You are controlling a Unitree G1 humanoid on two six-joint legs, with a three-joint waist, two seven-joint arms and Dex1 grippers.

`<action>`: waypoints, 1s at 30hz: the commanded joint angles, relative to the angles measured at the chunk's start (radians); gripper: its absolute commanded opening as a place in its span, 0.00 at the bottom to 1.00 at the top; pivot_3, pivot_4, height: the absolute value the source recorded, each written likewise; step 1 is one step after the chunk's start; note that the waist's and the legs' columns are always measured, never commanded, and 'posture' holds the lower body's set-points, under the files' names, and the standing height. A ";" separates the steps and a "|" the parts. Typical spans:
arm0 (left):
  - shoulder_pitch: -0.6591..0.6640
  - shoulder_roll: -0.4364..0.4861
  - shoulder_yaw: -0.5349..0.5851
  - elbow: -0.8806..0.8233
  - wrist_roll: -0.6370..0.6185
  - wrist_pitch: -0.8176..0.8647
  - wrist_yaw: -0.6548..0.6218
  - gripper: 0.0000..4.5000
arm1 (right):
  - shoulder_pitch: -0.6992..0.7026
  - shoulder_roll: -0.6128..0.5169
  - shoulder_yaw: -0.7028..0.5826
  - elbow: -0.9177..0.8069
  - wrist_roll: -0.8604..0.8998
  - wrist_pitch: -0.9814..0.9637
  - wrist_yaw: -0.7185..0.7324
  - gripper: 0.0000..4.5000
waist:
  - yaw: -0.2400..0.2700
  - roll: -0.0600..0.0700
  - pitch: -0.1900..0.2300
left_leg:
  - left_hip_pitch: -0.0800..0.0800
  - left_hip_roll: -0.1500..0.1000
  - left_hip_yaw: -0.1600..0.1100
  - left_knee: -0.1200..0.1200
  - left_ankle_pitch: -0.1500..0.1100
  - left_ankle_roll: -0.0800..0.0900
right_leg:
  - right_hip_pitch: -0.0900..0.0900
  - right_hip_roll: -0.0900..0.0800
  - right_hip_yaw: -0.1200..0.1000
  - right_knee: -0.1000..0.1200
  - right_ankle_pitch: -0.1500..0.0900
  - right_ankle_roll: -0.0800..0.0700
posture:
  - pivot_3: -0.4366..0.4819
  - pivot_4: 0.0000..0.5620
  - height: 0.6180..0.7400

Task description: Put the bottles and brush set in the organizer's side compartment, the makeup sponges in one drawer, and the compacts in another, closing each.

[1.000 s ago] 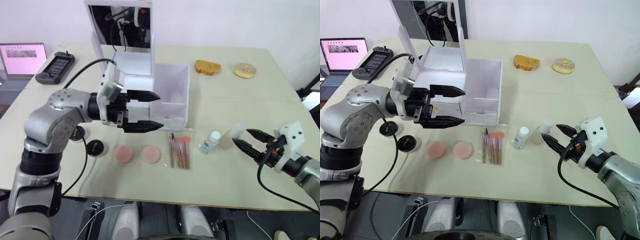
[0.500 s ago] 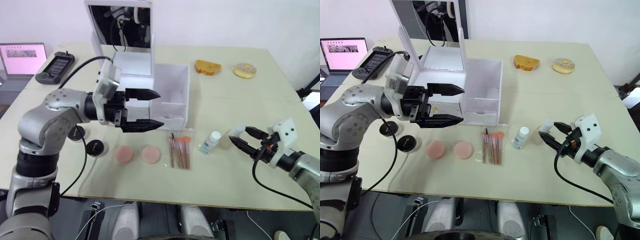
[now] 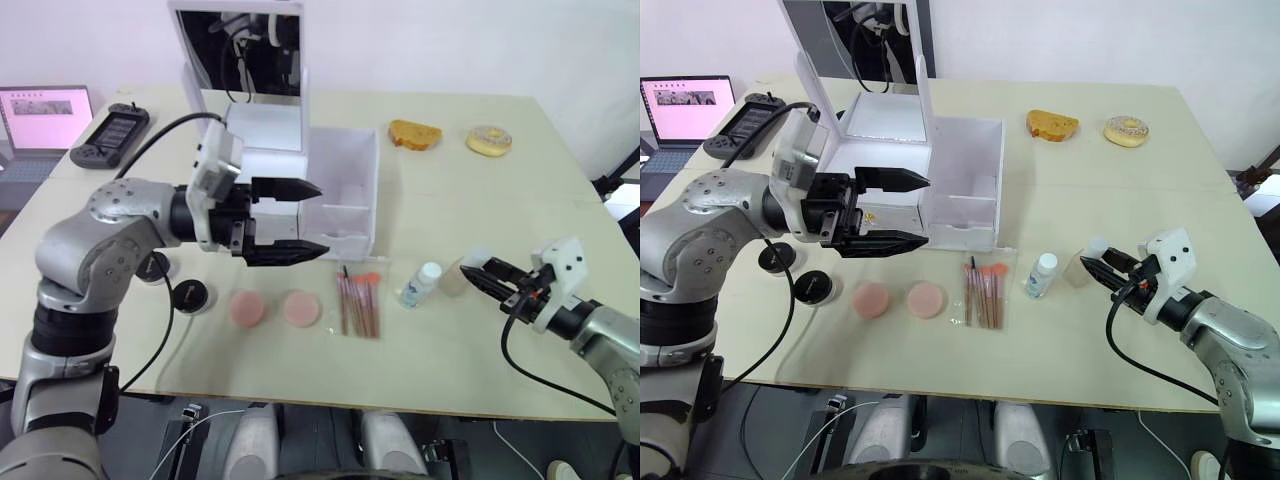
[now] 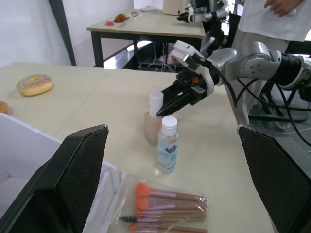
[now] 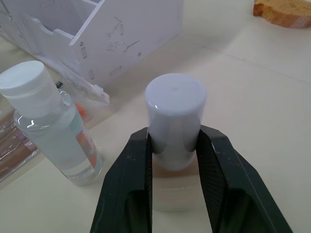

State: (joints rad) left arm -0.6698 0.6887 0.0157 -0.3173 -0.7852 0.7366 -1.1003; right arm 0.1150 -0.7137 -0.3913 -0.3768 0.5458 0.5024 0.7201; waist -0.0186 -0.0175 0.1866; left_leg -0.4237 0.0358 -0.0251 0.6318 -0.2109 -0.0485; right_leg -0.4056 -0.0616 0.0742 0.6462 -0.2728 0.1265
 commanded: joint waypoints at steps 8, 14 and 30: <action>0.004 0.017 0.012 -0.023 0.005 -0.012 -0.001 1.00 | -0.015 0.013 -0.006 -0.013 0.029 -0.023 0.023 0.28 | 0.000 0.000 0.000 | 0.000 0.000 0.000 0.000 0.000 0.000 | 0.000 0.000 0.000 0.000 0.000 0.000 | 0.48 0.27 1.00; 0.003 0.020 0.001 -0.018 0.020 -0.021 -0.011 1.00 | -0.029 0.017 -0.006 -0.013 0.002 -0.058 0.003 0.69 | 0.000 0.000 0.000 | 0.000 0.000 0.000 0.000 0.000 0.000 | 0.000 0.000 0.000 0.000 0.000 0.000 | 0.48 0.27 1.00; -0.007 0.010 -0.008 -0.007 0.042 -0.034 -0.017 1.00 | -0.025 0.024 -0.003 -0.011 0.010 -0.025 -0.021 0.28 | 0.000 0.000 0.000 | 0.000 0.000 0.000 0.000 0.000 0.000 | 0.000 0.000 0.000 0.000 0.000 0.000 | 0.48 0.27 1.00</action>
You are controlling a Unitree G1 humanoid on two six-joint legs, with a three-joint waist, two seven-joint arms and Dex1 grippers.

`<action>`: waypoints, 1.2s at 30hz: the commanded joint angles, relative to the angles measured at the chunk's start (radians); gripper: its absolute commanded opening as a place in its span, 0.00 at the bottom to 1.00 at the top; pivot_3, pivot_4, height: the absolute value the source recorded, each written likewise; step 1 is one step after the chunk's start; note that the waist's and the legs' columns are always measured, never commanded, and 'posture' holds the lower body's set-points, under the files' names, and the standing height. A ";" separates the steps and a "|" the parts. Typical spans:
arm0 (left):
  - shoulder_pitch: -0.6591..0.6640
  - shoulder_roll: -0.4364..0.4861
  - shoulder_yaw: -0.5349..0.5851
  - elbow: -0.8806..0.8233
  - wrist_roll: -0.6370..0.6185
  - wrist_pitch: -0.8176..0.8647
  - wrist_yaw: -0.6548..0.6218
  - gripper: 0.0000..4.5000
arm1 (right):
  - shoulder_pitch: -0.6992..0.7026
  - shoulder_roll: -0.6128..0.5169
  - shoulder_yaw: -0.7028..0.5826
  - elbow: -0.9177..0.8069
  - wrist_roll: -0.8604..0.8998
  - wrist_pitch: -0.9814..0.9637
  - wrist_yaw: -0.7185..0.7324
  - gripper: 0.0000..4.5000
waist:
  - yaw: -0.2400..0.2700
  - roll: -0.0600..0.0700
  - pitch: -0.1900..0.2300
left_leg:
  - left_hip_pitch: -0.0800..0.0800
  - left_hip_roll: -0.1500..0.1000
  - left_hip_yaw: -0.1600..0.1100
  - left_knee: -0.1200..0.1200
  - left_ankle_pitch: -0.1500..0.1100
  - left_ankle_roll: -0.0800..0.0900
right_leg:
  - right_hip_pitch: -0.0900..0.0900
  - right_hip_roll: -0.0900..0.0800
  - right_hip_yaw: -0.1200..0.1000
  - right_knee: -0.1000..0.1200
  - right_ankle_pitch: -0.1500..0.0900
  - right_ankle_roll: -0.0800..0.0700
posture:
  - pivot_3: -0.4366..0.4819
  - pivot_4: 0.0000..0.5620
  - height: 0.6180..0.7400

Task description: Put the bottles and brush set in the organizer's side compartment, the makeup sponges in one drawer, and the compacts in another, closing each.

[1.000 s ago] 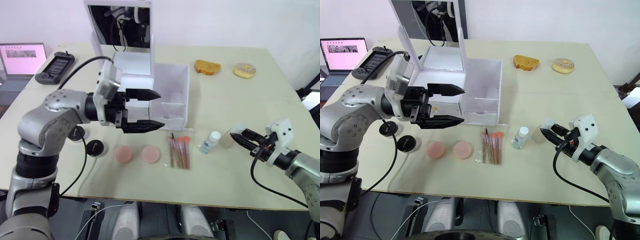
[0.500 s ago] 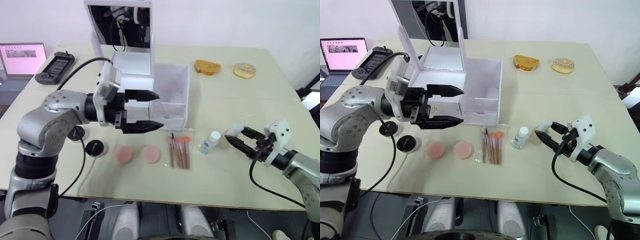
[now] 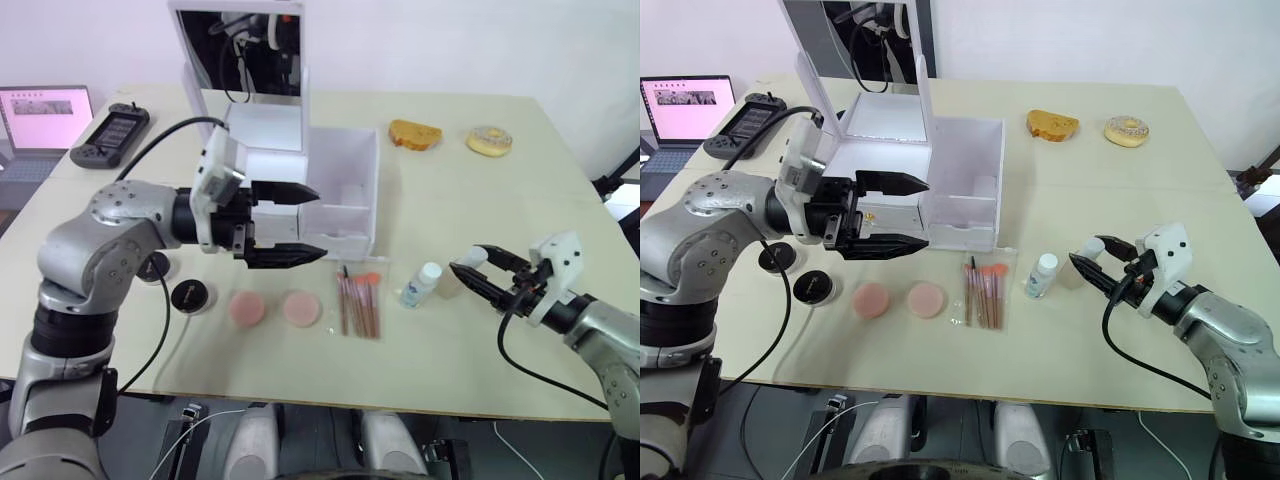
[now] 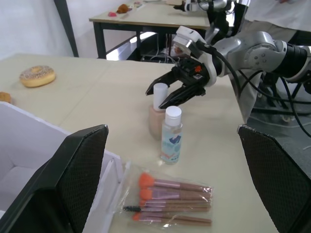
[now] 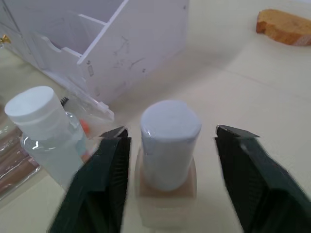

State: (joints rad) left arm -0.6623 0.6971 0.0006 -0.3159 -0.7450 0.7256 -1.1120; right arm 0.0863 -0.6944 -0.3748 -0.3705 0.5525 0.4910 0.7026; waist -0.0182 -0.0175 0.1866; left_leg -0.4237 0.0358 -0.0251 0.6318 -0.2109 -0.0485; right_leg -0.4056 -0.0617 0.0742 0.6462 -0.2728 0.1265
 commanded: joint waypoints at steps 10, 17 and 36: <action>-0.003 0.015 0.026 0.014 0.012 -0.033 -0.008 1.00 | -0.056 -0.052 -0.075 -0.061 0.082 0.047 0.004 0.17 | -0.002 0.000 0.000 | 0.000 0.000 0.000 0.000 0.000 0.000 | 0.000 0.000 0.000 0.000 0.000 0.000 | 0.48 0.27 1.00; 0.091 0.083 0.107 0.054 0.041 -0.080 -0.007 1.00 | -0.407 -0.192 -0.037 -0.018 0.253 0.299 -0.029 0.17 | -0.022 0.001 0.001 | 0.001 0.000 -0.001 -0.001 0.000 0.000 | 0.000 0.001 0.000 0.001 0.000 -0.001 | 0.48 0.27 1.00; 0.432 0.097 0.391 -0.163 -0.068 -0.068 0.214 1.00 | -1.043 -0.053 0.473 0.137 0.152 0.389 0.179 0.17 | -0.022 -0.001 0.002 | -0.003 0.001 0.000 -0.002 0.000 0.000 | -0.004 -0.001 0.000 0.000 0.001 0.001 | 0.48 0.27 1.00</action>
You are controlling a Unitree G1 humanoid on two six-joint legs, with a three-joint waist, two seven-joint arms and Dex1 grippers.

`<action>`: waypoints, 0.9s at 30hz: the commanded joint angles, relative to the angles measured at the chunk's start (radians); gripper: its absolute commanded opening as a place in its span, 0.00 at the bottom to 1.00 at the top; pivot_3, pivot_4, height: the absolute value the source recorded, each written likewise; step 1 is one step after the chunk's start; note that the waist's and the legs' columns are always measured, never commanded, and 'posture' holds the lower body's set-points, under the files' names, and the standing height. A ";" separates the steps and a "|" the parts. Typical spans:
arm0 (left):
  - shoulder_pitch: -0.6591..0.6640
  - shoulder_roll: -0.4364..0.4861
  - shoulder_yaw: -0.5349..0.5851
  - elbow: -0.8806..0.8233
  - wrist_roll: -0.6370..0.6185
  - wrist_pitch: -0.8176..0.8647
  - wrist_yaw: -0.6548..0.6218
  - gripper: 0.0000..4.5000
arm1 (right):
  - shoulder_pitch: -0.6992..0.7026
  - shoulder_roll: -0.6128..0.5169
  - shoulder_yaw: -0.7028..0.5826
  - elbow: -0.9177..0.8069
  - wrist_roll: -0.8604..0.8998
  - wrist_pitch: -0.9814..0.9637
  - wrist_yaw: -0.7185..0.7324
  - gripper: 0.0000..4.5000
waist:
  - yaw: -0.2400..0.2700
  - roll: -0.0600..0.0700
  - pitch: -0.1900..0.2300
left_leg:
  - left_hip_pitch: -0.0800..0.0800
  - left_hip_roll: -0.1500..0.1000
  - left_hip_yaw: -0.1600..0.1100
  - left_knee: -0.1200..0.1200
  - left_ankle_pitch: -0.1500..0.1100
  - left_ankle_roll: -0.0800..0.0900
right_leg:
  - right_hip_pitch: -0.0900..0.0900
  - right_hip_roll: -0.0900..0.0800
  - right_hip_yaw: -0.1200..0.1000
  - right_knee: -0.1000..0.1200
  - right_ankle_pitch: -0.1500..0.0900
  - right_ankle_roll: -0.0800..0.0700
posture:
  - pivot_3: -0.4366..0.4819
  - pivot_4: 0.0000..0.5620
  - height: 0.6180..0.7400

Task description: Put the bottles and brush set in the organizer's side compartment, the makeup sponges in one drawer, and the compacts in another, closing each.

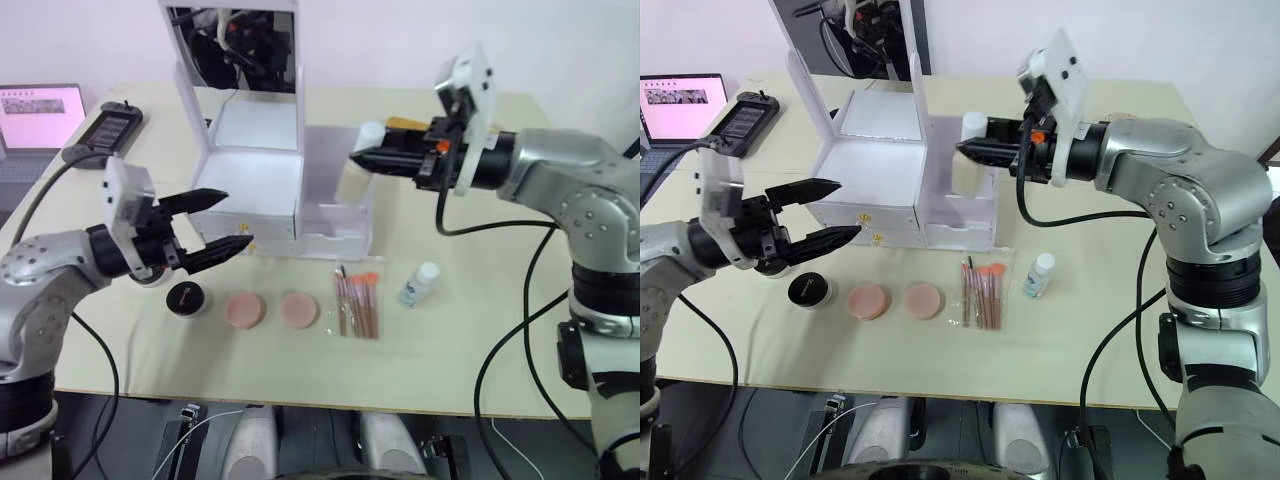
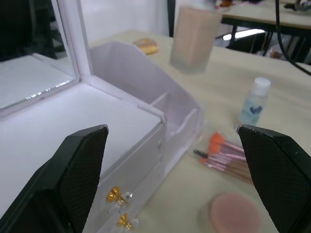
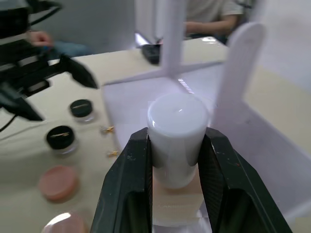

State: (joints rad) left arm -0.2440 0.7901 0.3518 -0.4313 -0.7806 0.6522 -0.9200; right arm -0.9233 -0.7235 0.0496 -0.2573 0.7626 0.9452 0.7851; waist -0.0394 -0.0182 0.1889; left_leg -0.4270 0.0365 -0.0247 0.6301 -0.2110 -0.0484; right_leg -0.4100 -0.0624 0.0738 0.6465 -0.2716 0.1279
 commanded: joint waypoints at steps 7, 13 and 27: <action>0.047 0.008 0.041 -0.078 -0.058 0.011 0.065 1.00 | -0.118 0.033 0.167 0.256 -0.247 -0.277 0.249 0.17 | -0.008 0.000 0.000 | 0.001 0.000 0.000 0.001 0.000 0.000 | 0.000 0.001 0.000 0.001 -0.001 -0.003 | 0.48 0.27 1.00; 0.041 -0.006 0.043 -0.094 -0.064 0.000 0.106 1.00 | -0.154 0.093 0.198 0.415 -0.355 -0.410 0.328 0.17 | -0.005 0.000 0.000 | 0.001 0.000 0.000 0.000 0.000 0.000 | 0.000 0.001 0.000 0.001 0.000 0.000 | 0.48 0.27 1.00; 0.057 0.022 0.053 -0.117 -0.076 0.004 0.127 1.00 | -0.124 0.147 0.194 0.594 -0.473 -0.564 0.439 0.17 | -0.006 0.000 0.000 | 0.001 0.000 0.000 0.000 0.000 0.000 | -0.001 0.001 0.000 0.001 0.001 0.000 | 0.48 0.27 1.00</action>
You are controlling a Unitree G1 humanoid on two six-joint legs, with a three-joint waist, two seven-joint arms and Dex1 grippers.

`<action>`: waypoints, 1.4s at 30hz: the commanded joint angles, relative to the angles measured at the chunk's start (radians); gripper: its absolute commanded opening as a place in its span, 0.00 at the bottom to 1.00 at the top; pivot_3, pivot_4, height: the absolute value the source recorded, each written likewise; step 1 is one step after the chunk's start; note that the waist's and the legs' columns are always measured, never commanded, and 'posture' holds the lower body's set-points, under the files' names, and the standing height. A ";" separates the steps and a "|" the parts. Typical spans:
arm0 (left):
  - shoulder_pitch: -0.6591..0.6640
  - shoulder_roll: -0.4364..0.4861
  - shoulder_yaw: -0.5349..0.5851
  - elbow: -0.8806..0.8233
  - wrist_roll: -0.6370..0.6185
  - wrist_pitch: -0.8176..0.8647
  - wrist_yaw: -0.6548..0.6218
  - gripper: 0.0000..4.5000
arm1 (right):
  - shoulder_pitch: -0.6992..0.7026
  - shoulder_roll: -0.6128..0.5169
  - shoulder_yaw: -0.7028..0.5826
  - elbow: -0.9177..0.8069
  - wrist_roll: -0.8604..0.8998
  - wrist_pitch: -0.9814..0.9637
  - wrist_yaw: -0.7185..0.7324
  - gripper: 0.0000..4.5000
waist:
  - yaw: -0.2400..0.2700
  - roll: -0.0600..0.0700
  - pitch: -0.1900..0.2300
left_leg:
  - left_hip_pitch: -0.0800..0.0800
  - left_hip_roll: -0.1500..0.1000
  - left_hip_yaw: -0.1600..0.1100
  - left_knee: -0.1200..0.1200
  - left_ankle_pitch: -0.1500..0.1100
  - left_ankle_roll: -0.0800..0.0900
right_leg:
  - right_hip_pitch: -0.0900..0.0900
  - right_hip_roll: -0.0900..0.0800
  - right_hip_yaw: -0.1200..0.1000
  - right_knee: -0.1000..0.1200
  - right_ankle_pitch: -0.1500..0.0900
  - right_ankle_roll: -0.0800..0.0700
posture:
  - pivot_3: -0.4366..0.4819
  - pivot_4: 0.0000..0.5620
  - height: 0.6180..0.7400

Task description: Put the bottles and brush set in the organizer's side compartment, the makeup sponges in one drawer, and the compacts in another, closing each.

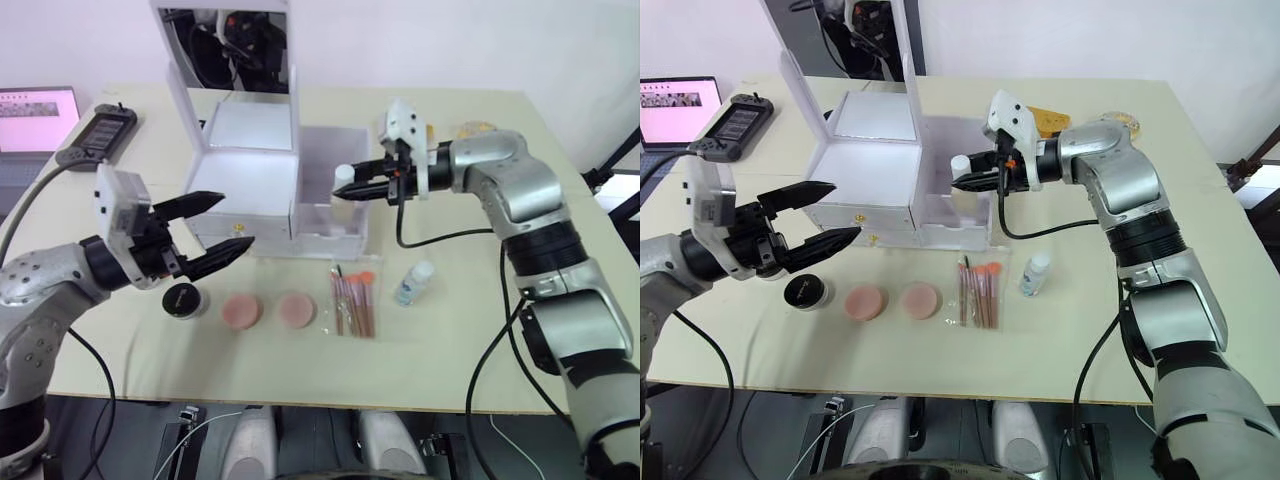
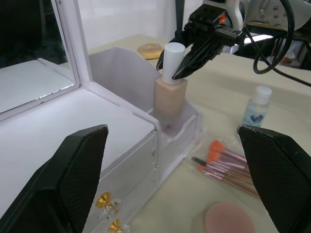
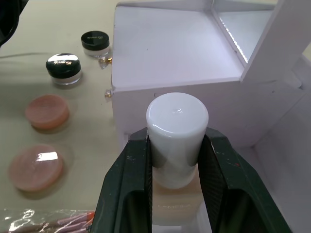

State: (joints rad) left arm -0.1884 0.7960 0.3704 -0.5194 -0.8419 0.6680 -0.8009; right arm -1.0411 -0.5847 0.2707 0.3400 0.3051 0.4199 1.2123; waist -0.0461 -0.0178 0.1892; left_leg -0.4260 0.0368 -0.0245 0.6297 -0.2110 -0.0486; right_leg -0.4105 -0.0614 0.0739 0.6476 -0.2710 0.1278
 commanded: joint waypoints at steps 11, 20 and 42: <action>0.001 0.021 0.022 -0.029 -0.011 -0.010 0.022 1.00 | 0.043 0.021 -0.008 0.083 -0.102 -0.115 0.054 0.17 | 0.001 0.000 0.000 | 0.000 0.000 0.000 0.000 0.000 0.000 | 0.000 0.000 0.000 0.000 0.000 0.000 | 0.48 0.27 1.00; -0.013 0.019 0.002 -0.021 -0.005 -0.014 0.020 1.00 | 0.043 0.038 -0.033 0.121 -0.111 -0.124 0.067 0.47 | 0.002 0.000 0.000 | 0.000 0.000 0.000 0.000 0.000 0.000 | 0.000 0.000 0.000 0.000 0.000 0.000 | 0.48 0.27 1.00; 0.170 0.022 0.175 0.261 0.092 -0.175 -0.124 1.00 | 0.170 -0.249 -0.423 -0.005 0.075 0.132 -0.002 0.98 | 0.005 0.000 0.000 | 0.000 0.000 0.000 -0.001 0.000 0.000 | 0.000 -0.001 0.000 -0.001 -0.002 -0.003 | 0.48 0.27 1.00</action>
State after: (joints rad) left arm -0.0168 0.7933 0.4604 -0.2824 -0.7642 0.5427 -0.9035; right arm -0.8913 -0.8011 -0.0966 0.3298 0.3740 0.5585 1.2224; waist -0.0408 -0.0182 0.1896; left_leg -0.4259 0.0366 -0.0242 0.6287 -0.2111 -0.0487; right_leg -0.4104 -0.0621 0.0736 0.6459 -0.2729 0.1243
